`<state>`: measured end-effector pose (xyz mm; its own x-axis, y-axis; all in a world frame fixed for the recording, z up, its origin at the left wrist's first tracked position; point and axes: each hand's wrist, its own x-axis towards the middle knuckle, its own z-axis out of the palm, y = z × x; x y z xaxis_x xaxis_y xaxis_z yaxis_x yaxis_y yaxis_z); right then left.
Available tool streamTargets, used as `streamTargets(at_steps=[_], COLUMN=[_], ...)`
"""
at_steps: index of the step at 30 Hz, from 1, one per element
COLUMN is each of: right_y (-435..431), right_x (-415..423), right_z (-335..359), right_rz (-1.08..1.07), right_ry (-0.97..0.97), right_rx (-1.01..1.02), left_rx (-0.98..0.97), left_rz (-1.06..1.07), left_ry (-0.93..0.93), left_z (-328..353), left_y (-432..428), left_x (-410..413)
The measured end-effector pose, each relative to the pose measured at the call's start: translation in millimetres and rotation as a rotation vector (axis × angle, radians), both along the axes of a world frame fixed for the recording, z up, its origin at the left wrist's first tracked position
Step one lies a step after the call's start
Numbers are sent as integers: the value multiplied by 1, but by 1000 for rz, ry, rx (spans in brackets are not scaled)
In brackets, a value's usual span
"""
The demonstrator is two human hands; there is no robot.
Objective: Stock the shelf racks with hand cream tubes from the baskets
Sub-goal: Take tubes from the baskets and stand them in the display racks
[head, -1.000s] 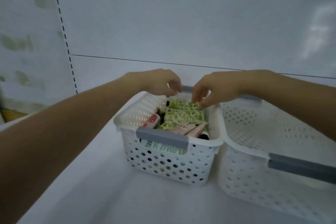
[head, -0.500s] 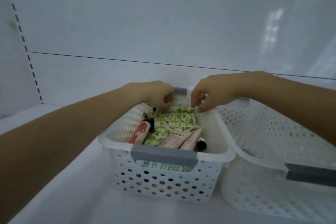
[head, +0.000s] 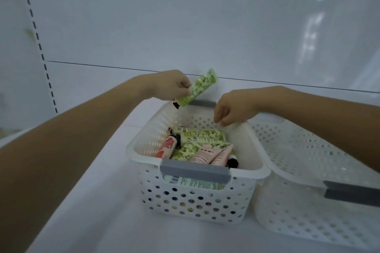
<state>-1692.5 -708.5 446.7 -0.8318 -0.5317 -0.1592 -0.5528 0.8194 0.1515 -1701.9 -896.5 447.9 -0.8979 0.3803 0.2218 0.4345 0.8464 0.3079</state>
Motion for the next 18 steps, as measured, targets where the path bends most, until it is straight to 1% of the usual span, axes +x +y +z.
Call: streamTargets(at_steps=[3,5,7,12,15,18], right_y=[-17,-26,-31,-28,-26,-23], right_x=[-5,-8,-10,-9,-6,-4], right_z=[-14,-23,-25,-25,-29,-24], right_rz=[37,33,31,53,75,94], right_ry=[-57,-77,-58,-3,25,66], right_rx=[65,118,113,79,60,-12], left_rx=[396,561,673,830,866,874], left_rz=[-2,-8,-14,1,24,60], left_ry=[-137,-189,-220,-241,-238,-209], left_z=[4,3,1,3,8,14], left_y=[-11,-15,-17,-15,-13,-12], left_x=[10,14,18,28,35,44])
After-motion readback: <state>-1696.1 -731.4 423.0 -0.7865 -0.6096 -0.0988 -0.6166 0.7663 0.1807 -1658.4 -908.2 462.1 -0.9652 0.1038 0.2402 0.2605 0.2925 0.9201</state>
